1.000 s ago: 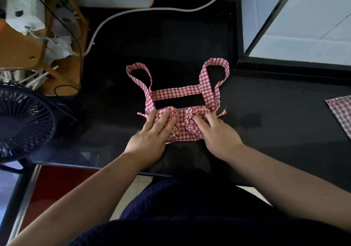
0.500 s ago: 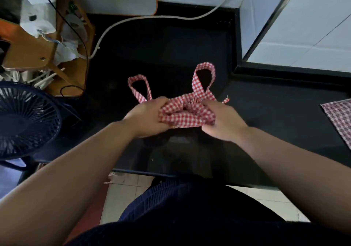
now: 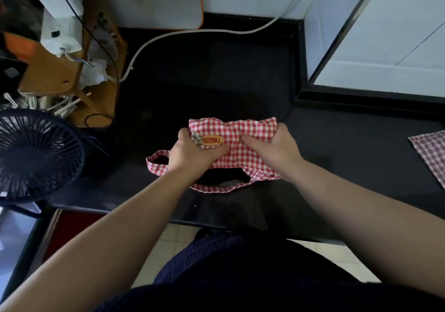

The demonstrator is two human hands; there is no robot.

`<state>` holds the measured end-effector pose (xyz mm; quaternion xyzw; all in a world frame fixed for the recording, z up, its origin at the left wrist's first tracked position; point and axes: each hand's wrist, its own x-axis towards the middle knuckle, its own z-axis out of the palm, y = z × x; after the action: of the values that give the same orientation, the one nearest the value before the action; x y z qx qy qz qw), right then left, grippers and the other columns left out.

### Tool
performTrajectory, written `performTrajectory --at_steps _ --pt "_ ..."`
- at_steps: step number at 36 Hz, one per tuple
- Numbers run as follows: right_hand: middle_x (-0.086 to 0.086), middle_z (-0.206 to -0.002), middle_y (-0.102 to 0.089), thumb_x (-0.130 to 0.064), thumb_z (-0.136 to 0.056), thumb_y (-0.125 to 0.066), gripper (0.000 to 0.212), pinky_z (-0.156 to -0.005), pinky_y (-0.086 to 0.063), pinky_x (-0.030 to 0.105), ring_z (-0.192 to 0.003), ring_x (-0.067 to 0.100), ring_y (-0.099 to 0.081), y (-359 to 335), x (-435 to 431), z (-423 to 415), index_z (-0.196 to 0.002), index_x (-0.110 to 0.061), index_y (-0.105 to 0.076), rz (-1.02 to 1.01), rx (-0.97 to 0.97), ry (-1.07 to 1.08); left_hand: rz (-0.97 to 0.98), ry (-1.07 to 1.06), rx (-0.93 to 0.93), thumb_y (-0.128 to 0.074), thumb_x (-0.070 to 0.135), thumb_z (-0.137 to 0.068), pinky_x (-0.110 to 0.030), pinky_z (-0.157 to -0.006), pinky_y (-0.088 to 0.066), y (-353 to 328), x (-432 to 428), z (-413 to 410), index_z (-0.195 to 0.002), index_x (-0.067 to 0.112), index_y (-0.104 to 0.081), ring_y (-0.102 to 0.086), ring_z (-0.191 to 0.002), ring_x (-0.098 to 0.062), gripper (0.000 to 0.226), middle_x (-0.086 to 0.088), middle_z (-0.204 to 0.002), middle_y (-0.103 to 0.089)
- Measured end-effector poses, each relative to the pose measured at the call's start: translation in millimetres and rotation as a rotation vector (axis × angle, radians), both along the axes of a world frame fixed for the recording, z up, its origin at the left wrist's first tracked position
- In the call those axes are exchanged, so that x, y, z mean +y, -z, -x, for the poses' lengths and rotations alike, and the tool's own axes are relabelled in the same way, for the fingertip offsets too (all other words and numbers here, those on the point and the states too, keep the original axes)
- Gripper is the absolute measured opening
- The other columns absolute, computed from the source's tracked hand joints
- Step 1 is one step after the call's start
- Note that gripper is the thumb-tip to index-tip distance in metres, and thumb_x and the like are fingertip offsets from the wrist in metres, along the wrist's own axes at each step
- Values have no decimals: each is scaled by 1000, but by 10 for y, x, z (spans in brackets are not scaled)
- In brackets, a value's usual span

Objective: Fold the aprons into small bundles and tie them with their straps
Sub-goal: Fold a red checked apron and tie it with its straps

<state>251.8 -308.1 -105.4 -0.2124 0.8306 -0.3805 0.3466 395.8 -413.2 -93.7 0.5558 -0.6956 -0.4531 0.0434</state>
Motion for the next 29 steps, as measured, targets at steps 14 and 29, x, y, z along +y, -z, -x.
performTrajectory --at_steps 14,29 --pt "-4 -83 -48 -32 -80 -71 49 -54 -45 30 -71 17 -54 -78 -80 -161 -102 -15 -31 -83 175 117 384 270 -155 -68 43 -80 -41 -95 -36 -12 385 220 -123 12 -35 -54 -111 -27 63 -3 -115 -56" --pt "3 -77 -58 -23 -100 -44 23 -49 -38 20 -63 15 -54 -145 -154 -86 -111 -5 -53 -295 265 -585 222 631 -352 -49 40 -97 -40 -91 -47 59 55 173 -146 11 -28 -59 -103 -26 60 -7 -115 -61"
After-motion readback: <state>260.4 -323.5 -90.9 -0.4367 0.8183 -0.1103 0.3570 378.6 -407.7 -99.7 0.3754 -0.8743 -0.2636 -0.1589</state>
